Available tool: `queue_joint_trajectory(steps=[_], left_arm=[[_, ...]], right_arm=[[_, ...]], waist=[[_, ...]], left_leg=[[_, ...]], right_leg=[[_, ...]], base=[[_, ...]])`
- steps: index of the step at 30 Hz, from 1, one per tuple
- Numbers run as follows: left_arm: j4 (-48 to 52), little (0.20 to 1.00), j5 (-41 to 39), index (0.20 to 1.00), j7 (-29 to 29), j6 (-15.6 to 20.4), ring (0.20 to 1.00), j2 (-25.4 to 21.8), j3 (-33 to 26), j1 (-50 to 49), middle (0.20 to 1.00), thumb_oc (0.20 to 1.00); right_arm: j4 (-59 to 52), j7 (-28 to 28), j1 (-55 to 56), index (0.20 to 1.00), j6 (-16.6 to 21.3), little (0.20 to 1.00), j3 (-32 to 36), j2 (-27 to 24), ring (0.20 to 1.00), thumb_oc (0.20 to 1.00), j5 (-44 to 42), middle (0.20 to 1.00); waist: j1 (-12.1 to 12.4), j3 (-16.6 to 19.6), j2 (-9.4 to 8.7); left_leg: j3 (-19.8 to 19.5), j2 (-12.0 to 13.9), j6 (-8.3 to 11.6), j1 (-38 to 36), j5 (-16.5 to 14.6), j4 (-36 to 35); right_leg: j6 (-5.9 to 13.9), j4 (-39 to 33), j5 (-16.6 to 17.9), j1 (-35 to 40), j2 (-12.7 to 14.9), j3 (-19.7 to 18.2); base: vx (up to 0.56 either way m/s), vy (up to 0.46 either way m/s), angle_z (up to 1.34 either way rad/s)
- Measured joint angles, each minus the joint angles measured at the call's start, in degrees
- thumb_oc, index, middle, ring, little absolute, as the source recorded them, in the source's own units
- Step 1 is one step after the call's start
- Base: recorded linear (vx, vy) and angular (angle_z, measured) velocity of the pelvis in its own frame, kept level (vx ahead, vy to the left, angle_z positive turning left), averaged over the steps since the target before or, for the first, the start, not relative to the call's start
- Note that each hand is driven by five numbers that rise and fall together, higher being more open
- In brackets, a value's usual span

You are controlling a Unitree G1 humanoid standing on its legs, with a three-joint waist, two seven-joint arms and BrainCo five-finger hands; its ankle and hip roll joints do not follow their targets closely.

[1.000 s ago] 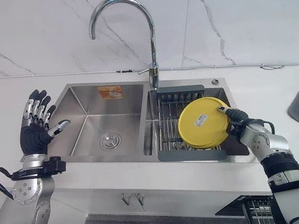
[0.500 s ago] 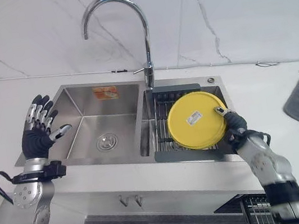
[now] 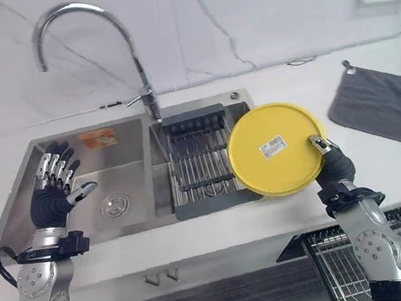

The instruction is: Place the dishes in the dishwasher.

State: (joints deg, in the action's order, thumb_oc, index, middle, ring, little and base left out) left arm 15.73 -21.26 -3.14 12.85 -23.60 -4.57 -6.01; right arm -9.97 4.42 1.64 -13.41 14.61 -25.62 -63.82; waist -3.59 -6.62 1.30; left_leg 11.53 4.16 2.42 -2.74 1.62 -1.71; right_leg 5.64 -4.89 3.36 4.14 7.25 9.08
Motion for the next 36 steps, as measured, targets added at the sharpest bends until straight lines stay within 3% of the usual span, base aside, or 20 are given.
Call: queue_joint_trajectory(steps=[1,2,7,10,11,13,14,16,19,21,23,24,25,26,28,29,31,34,35,36], left_arm=[[-0.1,1.0,0.1,1.0,0.0,0.4,1.0,-0.1,0.0,1.7,1.0,1.0],[0.0,1.0,0.1,1.0,0.1,0.6,1.0,0.2,0.2,3.0,1.0,1.0],[0.2,1.0,2.7,1.0,1.3,0.7,1.0,-3.7,2.2,2.9,1.0,1.0],[0.3,1.0,4.2,1.0,0.8,1.3,1.0,-6.4,3.6,2.4,1.0,1.0],[0.3,1.0,4.8,1.0,0.9,2.2,1.0,-6.4,4.2,3.0,1.0,1.0],[2.0,1.0,6.9,1.0,0.8,4.4,1.0,-6.1,5.2,5.5,1.0,1.0],[2.3,1.0,7.6,1.0,0.8,5.6,1.0,-6.4,5.9,7.3,1.0,1.0],[2.1,1.0,10.1,1.0,0.0,7.2,1.0,-6.9,7.2,10.3,1.0,1.0],[1.8,1.0,11.5,1.0,-0.2,7.9,1.0,-7.1,7.5,10.6,1.0,1.0],[0.2,1.0,11.8,1.0,-0.4,7.9,1.0,-4.1,9.4,11.6,1.0,1.0],[1.2,1.0,13.5,1.0,-1.1,8.0,1.0,-9.2,9.8,11.1,1.0,1.0],[1.2,1.0,13.5,1.0,-1.3,8.1,1.0,-11.3,9.6,11.1,1.0,1.0],[-0.2,1.0,13.5,1.0,-1.6,8.1,1.0,-8.1,10.2,10.3,1.0,1.0],[-0.2,1.0,14.0,1.0,-1.4,8.0,1.0,-5.3,11.5,8.6,1.0,1.0],[-0.3,1.0,14.0,1.0,-2.2,7.9,1.0,-2.3,11.1,8.4,1.0,1.0],[-0.2,1.0,14.0,1.0,-3.0,7.8,1.0,-1.5,11.2,8.8,1.0,1.0],[-1.0,1.0,14.0,1.0,-4.0,8.2,1.0,-1.1,11.3,8.5,1.0,1.0],[-1.7,1.0,14.2,1.0,-4.0,8.3,1.0,-0.1,11.5,6.5,1.0,1.0],[-1.6,1.0,15.1,1.0,-4.1,8.8,1.0,0.0,11.0,5.5,1.0,1.0],[0.0,1.0,15.4,1.0,-4.0,9.0,1.0,-1.7,10.4,3.9,1.0,1.0]], right_arm=[[-0.1,0.2,0.0,0.2,0.3,0.2,0.0,1.6,0.2,0.2,-0.4,0.2],[-1.7,0.2,3.2,0.2,0.2,0.2,0.7,2.2,0.2,0.2,-0.4,0.2],[-4.7,0.0,8.4,0.2,0.2,0.2,2.2,3.7,0.2,0.2,-2.3,0.2],[-5.5,-1.3,8.1,0.2,0.4,0.2,2.0,2.9,0.2,0.2,-4.9,0.2],[-5.3,-1.6,8.5,0.2,0.4,0.2,2.3,2.3,0.2,0.2,-4.9,0.2],[-4.5,-2.6,8.2,0.2,0.8,0.2,2.9,-0.1,0.2,0.2,-5.1,0.2],[-4.5,-3.1,7.9,0.2,1.5,0.2,3.4,-0.2,0.2,0.2,-5.2,0.2],[-5.4,-4.8,5.7,0.2,2.0,0.2,3.4,0.3,0.2,0.2,-6.9,0.2],[-5.4,-5.9,-0.1,0.2,2.5,0.2,0.3,1.3,0.2,0.2,-7.1,0.2],[-4.4,-6.2,-0.3,0.2,2.6,0.2,-0.6,1.6,0.2,0.2,-7.1,0.2],[-6.8,-6.5,0.5,0.2,2.5,0.2,-0.9,3.5,0.2,0.2,-7.0,0.2],[-7.1,-6.7,0.9,0.2,2.5,0.2,-1.2,4.0,0.2,0.2,-7.0,0.2],[-5.8,-7.0,0.9,0.2,2.5,0.2,-0.8,1.7,0.2,0.2,-6.8,0.2],[-5.2,-6.6,1.6,0.2,2.5,0.2,-0.5,-1.6,0.2,0.2,-6.1,0.2],[-4.1,-6.2,1.1,0.2,1.3,0.2,-0.5,-7.3,0.2,0.2,-5.9,0.2],[-5.0,-6.1,0.6,0.2,0.8,0.2,-0.6,-8.5,0.2,0.2,-5.9,0.2],[-7.3,-5.8,-1.9,0.2,0.0,0.2,-2.2,-7.3,0.2,0.2,-6.1,0.2],[-9.0,-5.1,-0.4,0.2,0.2,0.2,-2.5,-5.6,0.2,0.2,-6.8,0.2],[-9.1,-5.0,0.9,0.2,0.2,0.2,-2.9,-4.7,0.2,0.2,-6.7,0.2],[-9.1,-5.1,1.5,0.2,0.2,0.2,-2.9,-4.0,0.2,0.2,-6.6,0.2]], waist=[[-1.6,-1.0,0.59],[-2.5,-2.2,-1.86],[-3.7,-3.8,-7.61],[-3.6,-5.3,-7.9],[-3.8,-5.8,-7.41],[-2.7,-6.4,-5.55],[-1.9,-6.4,-5.54],[-0.6,-5.9,-6.47],[0.9,-6.6,-4.75],[1.0,-6.6,-2.54],[2.2,-5.2,-4.74],[2.2,-4.0,-6.89],[1.8,-3.7,-3.98],[1.1,-3.1,0.19],[-0.7,-2.4,3.69],[-1.0,-2.3,3.06],[-0.6,-2.1,1.41],[-2.0,-2.1,-0.15],[-1.2,-2.3,-2.06],[0.0,-2.0,-3.0]], left_leg=[[0.3,-1.3,-0.57,-2.1,0.2,-3.8],[1.8,-2.9,-1.37,-2.9,-0.4,-3.5],[4.4,-5.3,-2.95,-2.1,-1.0,-3.5],[9.3,-3.7,-5.28,-1.9,-0.2,-3.5],[9.7,-3.1,-5.64,-1.8,-0.3,-3.7],[11.1,0.4,-5.21,-1.6,1.0,-3.5],[11.1,1.1,-4.97,-1.4,1.5,-3.5],[11.4,1.6,-3.71,-1.4,2.3,-3.4],[11.1,5.4,-0.89,-1.9,3.9,-3.4],[13.4,8.9,-0.48,-1.8,4.0,-1.2],[14.3,11.2,4.95,-2.5,5.5,-2.1],[13.6,12.4,7.9,-2.7,7.4,-2.4],[12.0,16.4,9.73,-2.9,8.3,-2.7],[9.2,18.9,9.06,-2.3,8.2,-2.1],[9.8,22.4,4.1,-1.3,14.5,-0.8],[10.0,23.0,3.96,-0.2,20.2,-0.1],[11.1,24.2,-2.7,2.2,28.6,1.8],[16.1,21.4,1.09,4.7,25.4,5.8],[15.6,18.8,6.96,5.4,19.2,9.4],[13.6,10.7,7.96,5.7,5.7,14.4]], right_leg=[[0.92,0.9,0.6,-1.0,0.4,-1.6],[1.76,2.0,1.0,-2.0,1.8,-3.8],[4.4,4.0,3.6,-5.8,4.4,-3.3],[7.15,3.8,10.1,-8.7,2.7,4.3],[7.21,4.8,9.2,-8.9,2.5,5.9],[3.64,17.8,-0.2,-9.9,1.0,8.9],[3.99,20.5,-2.8,-9.2,1.4,9.3],[4.09,18.8,-4.3,-5.0,3.6,8.6],[5.07,13.4,-5.6,-3.7,1.5,9.8],[5.22,20.4,-6.6,-3.4,10.4,14.1],[6.53,10.2,-1.4,-0.5,17.2,13.3],[6.34,6.8,2.7,0.5,16.3,12.6],[9.87,7.4,0.3,1.4,11.9,13.5],[7.97,7.3,-0.8,0.4,6.8,12.9],[4.64,6.8,-1.5,-0.3,2.0,12.2],[3.11,7.8,-2.6,-2.1,1.7,11.6],[-0.29,7.2,-2.1,-3.6,-0.5,9.6],[-2.7,5.5,-1.8,-2.2,-1.4,12.0],[-3.38,3.2,-1.0,-1.3,-0.3,12.5],[-4.38,0.4,0.1,-0.4,0.5,11.7]], base=[[-0.09,0.316,-0.79],[-0.12,0.321,-0.59],[-0.13,0.091,-0.36],[-0.21,0.026,-0.78],[-0.21,-0.037,-0.35],[-0.21,-0.094,-0.25],[-0.17,-0.151,-0.24],[-0.17,-0.258,-0.29],[-0.22,-0.513,-0.93],[-0.18,-0.586,-0.67],[-0.17,-0.642,-0.72],[-0.19,-0.72,-0.32],[-0.18,-0.61,-0.33],[-0.24,-0.755,-0.34],[-0.25,-0.703,-0.45],[-0.2,-0.565,-0.6],[-0.16,-0.435,-0.54],[-0.12,-0.272,0.18],[-0.04,-0.08,0.5],[-0.02,0.007,0.09]])
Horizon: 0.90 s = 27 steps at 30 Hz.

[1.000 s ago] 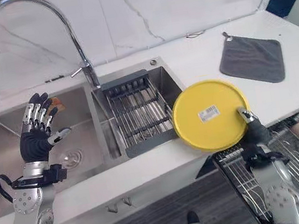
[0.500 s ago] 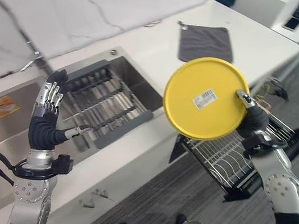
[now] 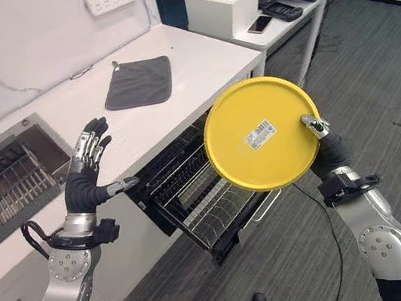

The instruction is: Place the dishes in the dishwasher.

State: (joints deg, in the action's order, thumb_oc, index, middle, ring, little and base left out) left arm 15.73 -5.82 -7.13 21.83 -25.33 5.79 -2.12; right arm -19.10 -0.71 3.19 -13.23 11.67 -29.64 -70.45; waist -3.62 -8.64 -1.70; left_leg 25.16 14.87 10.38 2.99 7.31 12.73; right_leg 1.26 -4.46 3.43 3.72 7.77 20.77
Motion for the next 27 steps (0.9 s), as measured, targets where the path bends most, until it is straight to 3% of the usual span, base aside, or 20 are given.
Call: queue_joint_trajectory(steps=[1,2,3,5,6,10,12,13,14,15,17,19,20,21,22,23,24,25,27], left_arm=[[0.7,1.0,0.0,1.0,0.5,0.3,1.0,-0.4,-1.6,-0.2,1.0,1.0],[1.2,1.0,0.0,1.0,0.5,0.6,1.0,-0.3,-2.6,0.1,1.0,1.0],[1.3,1.0,0.0,1.0,0.6,1.0,1.0,-0.2,-2.7,0.8,1.0,1.0],[1.1,1.0,0.2,1.0,0.4,1.0,1.0,-0.2,-1.3,2.4,1.0,1.0],[1.3,1.0,0.5,1.0,0.3,1.0,1.0,-0.5,0.7,4.0,1.0,1.0],[2.3,1.0,2.5,1.0,-0.6,0.5,1.0,-2.5,1.4,4.3,1.0,1.0],[2.2,1.0,2.5,1.0,-1.0,0.5,1.0,-2.6,1.3,4.2,1.0,1.0],[1.6,1.0,2.6,1.0,-1.0,0.6,1.0,-2.4,1.4,4.8,1.0,1.0],[0.8,1.0,2.6,1.0,-0.5,0.6,1.0,-2.4,1.3,6.0,1.0,1.0],[0.9,1.0,2.6,1.0,0.0,0.7,1.0,-3.1,1.0,6.0,1.0,1.0],[1.0,1.0,2.6,1.0,1.2,0.8,1.0,-5.5,-1.8,6.0,1.0,1.0],[0.3,1.0,2.5,1.0,1.1,0.7,1.0,-6.1,-3.3,6.0,1.0,1.0],[0.5,1.0,2.5,1.0,1.0,0.7,1.0,-6.0,-3.4,6.0,1.0,1.0],[0.3,1.0,2.5,1.0,1.0,0.8,1.0,-5.9,-2.9,6.2,1.0,1.0],[0.3,1.0,2.6,1.0,1.1,0.8,1.0,-6.0,-1.9,6.3,1.0,1.0],[0.3,1.0,2.6,1.0,1.2,0.8,1.0,-6.4,-1.7,6.2,1.0,1.0],[1.0,1.0,2.5,1.0,0.4,0.8,1.0,-6.7,-2.3,5.9,1.0,1.0],[2.7,1.0,2.6,1.0,-0.1,0.9,1.0,-6.5,-3.2,4.4,1.0,1.0],[4.2,1.0,1.9,1.0,-0.8,0.5,1.0,-4.8,-3.4,1.7,1.0,1.0]], right_arm=[[0.1,0.0,0.0,0.2,0.2,0.2,0.3,0.4,0.2,0.2,0.4,0.2],[0.1,0.0,0.0,0.2,0.2,0.2,0.1,1.1,0.2,0.2,0.8,0.2],[0.2,0.1,0.0,0.2,0.7,0.2,-0.4,2.9,0.2,0.2,0.9,0.2],[0.8,0.5,0.0,0.2,2.0,0.2,-3.6,6.0,0.2,0.2,2.0,0.2],[0.8,0.3,-0.1,0.2,2.0,0.2,-5.5,6.0,0.2,0.2,2.6,0.2],[0.8,0.0,0.1,0.2,1.5,0.2,-3.7,4.5,0.2,0.2,2.9,0.2],[0.8,-0.1,0.3,0.2,1.5,0.2,-2.3,4.5,0.2,0.2,2.9,0.2],[0.8,-0.2,0.3,0.2,1.7,0.2,-1.5,4.8,0.2,0.2,2.9,0.2],[0.8,-0.6,1.3,0.2,2.3,0.2,-1.3,5.4,0.2,0.2,2.9,0.2],[0.8,-1.1,2.7,0.2,2.0,0.2,-1.7,5.4,0.2,0.2,2.9,0.2],[1.3,-3.4,2.9,0.2,1.5,0.2,-1.6,5.7,0.2,0.2,2.9,0.2],[4.9,-5.6,1.5,0.2,1.5,0.2,-2.1,7.3,0.2,0.2,2.9,0.2],[5.0,-5.5,2.0,0.2,1.5,0.2,-2.1,7.9,0.2,0.2,2.9,0.2],[5.0,-5.6,2.4,0.2,1.5,0.2,-2.1,9.2,0.2,0.2,3.0,0.2],[4.7,-5.6,3.0,0.2,1.6,0.2,-2.1,9.7,0.2,0.2,3.0,0.2],[4.6,-5.6,3.2,0.2,1.4,0.2,-2.3,9.5,0.2,0.2,3.0,0.2],[4.3,-5.6,2.9,0.2,1.3,0.2,-2.3,8.9,0.2,0.2,3.0,0.2],[4.6,-5.6,0.9,0.2,1.1,0.2,-2.6,7.9,0.2,0.2,3.0,0.2],[4.9,-5.1,-3.3,0.2,0.8,0.2,-3.3,3.4,0.2,0.2,3.0,0.2]], waist=[[0.5,-0.1,-0.29],[0.6,0.4,0.68],[0.0,1.0,2.01],[-0.5,1.2,1.37],[-0.3,1.4,0.46],[-0.1,1.3,-0.7],[0.1,1.3,-1.21],[0.4,0.2,-0.73],[0.4,-1.8,-0.44],[0.5,-1.9,-0.89],[1.8,-1.8,-3.4],[3.7,-1.5,-4.69],[3.9,-1.5,-4.66],[3.1,-1.4,-4.76],[2.1,-1.2,-5.16],[2.4,-1.1,-5.26],[2.6,-0.6,-6.02],[3.7,-0.4,-6.09],[4.1,-0.2,-2.8]], left_leg=[[-3.1,-7.0,-3.16,-0.2,-7.6,-0.1],[-2.1,-10.2,-5.46,-1.1,-8.9,-2.8],[0.5,-10.5,-6.94,-2.9,-9.9,-7.1],[1.2,-12.1,-10.05,-5.7,-10.2,-12.7],[0.2,-13.6,-10.31,-6.9,-8.4,-15.5],[-1.0,-16.0,-11.23,-7.6,-8.4,-17.9],[-1.5,-15.9,-11.82,-8.2,-8.1,-17.6],[-2.7,-14.7,-11.9,-7.5,-8.1,-16.9],[-5.2,-13.0,-12.35,-7.1,-8.4,-14.2],[-6.7,-12.2,-12.12,-7.1,-9.0,-13.7],[-7.1,-12.2,-11.66,-7.1,-9.3,-13.8],[-8.1,-12.2,-10.15,-6.9,-9.9,-12.6],[-8.8,-12.1,-9.86,-7.1,-10.1,-12.5],[-12.3,-11.9,-9.16,-6.5,-10.6,-11.4],[-14.0,-11.3,-8.79,-6.0,-10.8,-10.6],[-14.4,-10.4,-8.51,-6.3,-10.7,-10.6],[-14.3,-9.2,-7.64,-6.4,-10.1,-10.8],[-13.5,-7.7,-6.32,-7.7,-9.3,-12.0],[-11.9,-3.1,-4.22,-8.9,-7.9,-13.6]], right_leg=[[0.58,-0.5,0.7,0.0,1.2,0.0],[1.83,-0.4,1.1,0.2,0.7,0.5],[2.37,-0.1,0.8,0.7,-0.2,2.1],[3.88,0.6,-0.3,1.7,0.4,2.9],[4.21,0.7,-0.5,1.7,0.9,3.1],[6.2,3.5,-0.7,0.9,3.0,3.2],[6.65,6.3,-1.1,0.4,3.5,2.6],[8.1,16.7,-2.2,-4.3,4.7,1.7],[8.81,31.6,-1.6,-10.9,7.3,1.6],[8.74,37.0,-2.9,-14.1,8.0,-0.5],[7.88,26.9,-2.9,-14.1,10.4,-1.1],[10.3,11.7,1.3,-10.4,12.6,-2.3],[10.52,4.9,3.5,-8.0,12.8,-3.0],[11.34,1.3,6.4,-6.2,12.2,-10.6],[10.9,0.8,7.6,-4.6,11.3,-15.3],[9.84,0.4,8.5,-3.7,10.2,-15.1],[8.57,-0.9,10.3,-1.6,8.1,-11.8],[9.27,-0.7,7.3,-0.9,6.3,-8.8],[7.1,-0.6,4.1,-0.9,1.5,-9.2]], base=[[0.01,0.117,0.06],[0.06,0.178,0.22],[0.08,0.2,0.45],[0.06,0.181,0.4],[0.1,0.288,0.2],[0.11,0.235,0.15],[0.02,0.082,0.24],[0.02,-0.1,0.44],[0.03,-0.257,0.65],[0.05,-0.297,0.91],[0.08,-0.516,0.83],[0.12,-0.593,0.46],[0.1,-0.48,0.49],[0.02,-0.369,0.76],[-0.02,-0.395,0.71],[-0.01,-0.46,0.57],[0.02,-0.448,0.07],[0.02,-0.381,-0.21],[-0.03,-0.221,-0.41]])
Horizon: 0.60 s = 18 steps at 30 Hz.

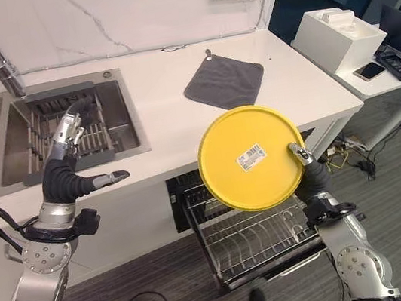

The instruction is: Place the dishes in the dishwasher.

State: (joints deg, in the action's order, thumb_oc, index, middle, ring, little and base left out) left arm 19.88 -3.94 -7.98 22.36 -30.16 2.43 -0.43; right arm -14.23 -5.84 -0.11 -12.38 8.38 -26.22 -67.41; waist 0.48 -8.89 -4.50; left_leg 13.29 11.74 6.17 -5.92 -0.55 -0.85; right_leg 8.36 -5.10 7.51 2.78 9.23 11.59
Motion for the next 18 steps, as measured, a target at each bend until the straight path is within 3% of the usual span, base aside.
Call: queue_joint_trajectory(steps=[2,3,4,6,8,10,12,13,15,17,18], left_arm=[[0.1,1.0,-7.7,1.0,0.4,-1.6,1.0,4.1,-0.1,-1.2,1.0,1.0],[-0.5,1.0,-10.5,1.0,1.0,-1.9,1.0,8.8,-0.1,-1.3,1.0,1.0],[-1.3,1.0,-11.2,1.0,1.7,-2.0,1.0,11.8,1.1,-1.3,1.0,1.0],[-1.4,1.0,-11.3,1.0,2.6,-1.8,1.0,9.9,2.3,-1.3,1.0,1.0],[-1.7,1.0,-13.3,1.0,1.8,-0.6,1.0,8.6,1.1,-1.3,1.0,1.0],[-2.2,1.0,-13.4,1.0,-0.4,0.2,1.0,6.4,-1.7,-2.4,1.0,1.0],[-2.2,1.0,-14.8,1.0,-2.5,0.4,1.0,7.5,-6.3,-4.9,1.0,1.0],[-2.4,1.0,-19.0,1.0,-5.6,0.1,1.0,8.4,-7.3,-7.7,1.0,1.0],[-9.1,1.0,-31.3,1.0,-11.8,-2.2,1.0,15.5,-13.2,-11.9,1.0,1.0],[-18.7,1.0,-36.5,1.0,-15.5,-5.6,1.0,19.3,-16.6,-14.4,1.0,1.0],[-17.5,1.0,-36.5,1.0,-17.0,-7.8,1.0,20.7,-15.8,-19.0,1.0,1.0]], right_arm=[[-0.1,0.1,-2.1,0.2,0.3,0.2,0.5,-2.3,0.2,0.2,2.0,0.2],[0.0,0.2,-1.8,0.2,0.4,0.2,1.6,-1.7,0.2,0.2,4.2,0.2],[-0.5,0.8,-1.1,0.2,0.4,0.2,1.5,-2.9,0.2,0.2,6.1,0.2],[-0.3,1.3,-1.1,0.2,0.3,0.2,1.3,-5.5,0.2,0.2,8.1,0.2],[0.5,1.1,-1.1,0.2,0.3,0.2,1.7,-5.5,0.2,0.2,10.9,0.2],[0.5,-0.7,-0.9,0.2,0.2,0.2,1.7,-6.1,0.2,0.2,17.0,0.2],[-1.3,-1.5,1.5,0.2,0.5,0.2,2.0,-6.2,0.2,0.2,24.9,0.2],[-1.7,-2.3,3.9,0.2,1.5,0.2,2.0,-5.9,0.2,0.2,28.9,0.2],[-1.3,-2.9,7.2,0.2,3.5,0.2,2.1,-4.1,0.2,0.2,35.7,0.2],[-1.2,-2.1,7.3,0.2,4.7,0.2,2.1,-3.5,0.2,0.2,40.0,0.2],[-3.6,-0.9,8.6,0.2,6.4,0.2,3.5,-4.4,0.2,0.2,44.5,0.2]], waist=[[0.1,0.2,3.03],[-0.2,0.4,3.57],[-1.1,0.4,3.95],[-1.6,0.6,5.22],[-1.4,1.0,6.05],[-1.6,1.0,5.36],[-1.0,1.0,5.46],[0.0,1.2,4.8],[0.8,1.6,3.89],[2.1,1.8,3.03],[2.6,1.8,1.59]], left_leg=[[0.4,4.4,1.38,0.6,3.6,0.4],[1.2,5.2,1.97,1.8,5.3,1.2],[3.8,5.3,1.27,3.1,7.5,-0.4],[8.6,5.4,1.16,3.7,7.4,-2.4],[7.5,4.9,2.25,2.7,8.1,-3.8],[6.1,2.4,2.38,2.5,7.4,-4.0],[4.3,0.9,3.29,1.9,3.9,-4.4],[4.1,0.4,3.21,1.9,3.8,-4.2],[2.8,-0.4,2.74,2.0,3.5,-4.1],[2.0,-0.5,2.56,2.6,3.4,-4.1],[0.9,-0.5,2.7,3.2,3.6,-4.0]], right_leg=[[-3.26,0.0,-1.4,0.0,-4.4,0.7],[-4.23,0.0,-1.8,0.1,-4.9,1.9],[-4.94,0.0,-2.2,0.0,-4.7,4.8],[-5.64,0.0,-2.7,-0.5,-4.9,7.7],[-4.91,0.0,-3.2,-1.3,-4.4,8.0],[-3.21,0.0,-2.2,-1.1,-2.0,7.8],[-2.16,0.0,-1.6,0.0,-0.4,8.4],[-1.57,0.0,-1.5,0.1,0.2,8.6],[-0.96,0.0,-1.9,1.1,1.0,10.0],[-0.72,0.0,-2.1,1.2,1.1,11.0],[-0.63,0.0,-2.2,1.1,1.0,12.1]], base=[[-0.07,-0.154,-0.1],[-0.08,-0.054,0.54],[-0.09,0.013,0.99],[-0.04,0.062,0.93],[0.02,0.114,0.3],[0.03,0.132,0.06],[0.01,0.095,0.15],[0.01,0.054,0.23],[0.02,0.001,0.3],[0.0,-0.028,0.32],[-0.04,-0.021,0.45]])
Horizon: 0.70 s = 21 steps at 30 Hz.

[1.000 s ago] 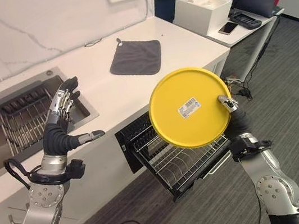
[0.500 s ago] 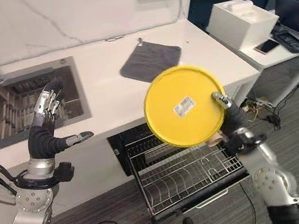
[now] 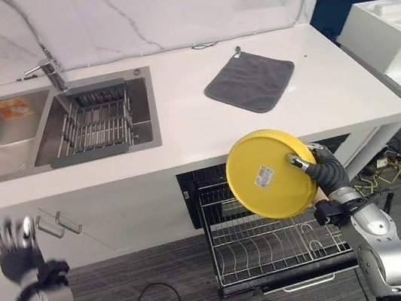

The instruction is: Place the dishes in the dishwasher.

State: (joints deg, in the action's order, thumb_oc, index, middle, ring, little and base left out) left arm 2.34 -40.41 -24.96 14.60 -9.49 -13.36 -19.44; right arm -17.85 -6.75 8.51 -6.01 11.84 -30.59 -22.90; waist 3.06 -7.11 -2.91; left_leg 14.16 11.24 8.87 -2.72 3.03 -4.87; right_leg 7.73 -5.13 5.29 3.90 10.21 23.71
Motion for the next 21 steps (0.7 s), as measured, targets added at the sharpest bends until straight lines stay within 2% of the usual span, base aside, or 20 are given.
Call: queue_joint_trajectory(steps=[2,5,7,8,10,17,18,21], left_arm=[[-0.9,1.0,0.0,1.0,-1.2,-1.6,1.0,0.9,1.1,-7.1,1.0,1.0],[-14.7,1.0,-0.2,1.0,-2.0,-2.6,1.0,0.5,0.3,-6.0,1.0,1.0],[-19.5,1.0,-1.2,1.0,-1.9,-3.5,1.0,0.7,-0.2,-4.8,1.0,1.0],[-23.9,1.0,-1.4,1.0,-1.0,-3.2,1.0,0.7,-0.5,-3.5,1.0,1.0],[-31.3,1.0,-2.5,1.0,-0.3,-4.0,1.0,1.3,-2.4,-1.8,1.0,1.0],[-39.8,1.0,-3.5,1.0,2.9,-4.5,1.0,0.8,-2.8,-0.8,1.0,1.0],[-42.4,1.0,-4.6,1.0,4.0,-5.3,1.0,0.8,-4.9,0.3,1.0,1.0],[-44.1,1.0,-5.9,1.0,5.2,-5.7,1.0,0.6,-6.9,1.1,1.0,1.0]], right_arm=[[-1.0,1.4,1.5,0.2,6.7,0.2,3.6,-1.0,0.2,0.2,7.3,0.2],[-0.6,2.8,0.4,0.2,12.2,0.2,4.4,-5.0,0.2,0.2,16.8,0.2],[-0.1,2.9,0.7,0.2,14.9,0.2,4.4,-6.7,0.2,0.2,21.0,0.2],[1.6,2.8,0.7,0.2,17.5,0.2,4.2,-7.4,0.2,0.2,24.7,0.2],[4.3,2.8,1.0,0.2,18.9,0.2,3.8,-9.3,0.2,0.2,29.1,0.2],[8.5,1.5,-1.7,0.2,22.2,0.2,-2.2,-16.0,0.2,0.2,35.8,0.2],[9.7,-0.1,-3.3,0.2,23.4,0.2,-4.9,-17.6,0.2,0.2,37.7,0.2],[10.5,-1.8,-4.2,0.2,24.3,0.2,-6.6,-18.3,0.2,0.2,38.7,0.2]], waist=[[2.0,0.6,-1.77],[2.3,0.7,-1.95],[2.0,0.8,-2.05],[1.8,0.9,-1.89],[1.1,1.1,-1.93],[0.8,2.2,-1.06],[0.9,2.4,-1.0],[0.9,2.4,-0.99]], left_leg=[[-1.0,0.0,0.06,0.6,0.0,0.0],[-1.0,-0.2,0.05,0.6,0.0,0.0],[-1.0,0.0,0.0,0.7,0.0,0.0],[-1.0,-0.1,-0.24,0.7,-0.2,-0.1],[-0.9,-0.1,-0.54,0.7,-0.4,-0.1],[0.3,0.1,-0.21,-0.3,-0.1,0.0],[0.4,0.4,-0.21,-0.5,-0.1,0.0],[0.5,0.8,-0.2,-0.5,-0.1,0.0]], right_leg=[[0.04,0.0,0.0,0.0,0.1,0.5],[0.28,0.0,-0.2,0.1,0.3,0.6],[0.33,0.0,-0.3,0.1,0.2,0.5],[0.33,0.0,-0.4,0.2,0.2,0.4],[0.3,0.0,-0.4,0.1,0.2,0.2],[0.31,0.0,-0.4,0.0,0.1,-1.0],[0.31,0.0,-0.4,0.1,-0.2,-1.0],[0.19,0.0,-0.4,0.1,-0.7,-1.0]], base=[[-0.04,-0.009,0.3],[-0.01,-0.002,0.03],[0.0,0.0,0.0],[0.0,0.0,0.0],[0.01,0.001,-0.04],[0.02,-0.001,-0.1],[0.0,0.0,0.0],[0.0,0.0,0.0]])
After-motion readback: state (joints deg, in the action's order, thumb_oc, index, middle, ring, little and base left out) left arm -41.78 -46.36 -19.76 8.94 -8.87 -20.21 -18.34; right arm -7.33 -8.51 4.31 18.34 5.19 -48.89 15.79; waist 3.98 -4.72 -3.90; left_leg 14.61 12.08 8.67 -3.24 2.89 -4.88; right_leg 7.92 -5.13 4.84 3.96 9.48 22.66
